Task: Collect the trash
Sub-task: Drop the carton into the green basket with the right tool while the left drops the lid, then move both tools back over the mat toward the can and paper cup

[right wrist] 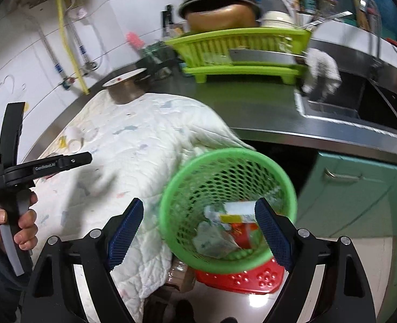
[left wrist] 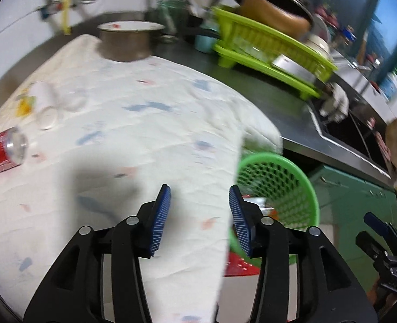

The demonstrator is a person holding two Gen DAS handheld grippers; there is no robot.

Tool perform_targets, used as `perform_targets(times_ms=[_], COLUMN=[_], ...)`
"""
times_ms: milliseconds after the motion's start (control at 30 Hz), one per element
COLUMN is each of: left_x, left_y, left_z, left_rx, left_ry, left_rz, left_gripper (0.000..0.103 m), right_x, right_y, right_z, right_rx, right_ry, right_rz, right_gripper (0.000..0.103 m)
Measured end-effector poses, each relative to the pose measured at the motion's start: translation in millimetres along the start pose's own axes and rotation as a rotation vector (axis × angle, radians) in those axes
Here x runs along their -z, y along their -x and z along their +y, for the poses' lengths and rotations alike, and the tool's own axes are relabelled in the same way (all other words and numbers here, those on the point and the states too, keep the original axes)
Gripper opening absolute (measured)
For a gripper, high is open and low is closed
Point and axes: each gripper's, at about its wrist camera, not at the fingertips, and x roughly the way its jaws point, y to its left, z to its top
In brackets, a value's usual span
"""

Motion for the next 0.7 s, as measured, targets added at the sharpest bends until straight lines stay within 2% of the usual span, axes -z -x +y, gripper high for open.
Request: perform_targets(times_ms=[433,700], left_x=[17.5,33.1], left_y=[53.4,81.6], left_z=[133.9,194.1], left_rx=[-0.16,-0.245], left_ry=[0.238,0.344], left_rz=[-0.072,-0.117], left_gripper=[0.052,0.055], right_x=[-42.1,-73.0], right_y=[-51.5,-92.1], right_z=[112.1,201.4], right_rx=[-0.182,-0.313], right_ry=[0.2,0.331], right_rz=[0.026,0.05], right_gripper=[0.082,0.082])
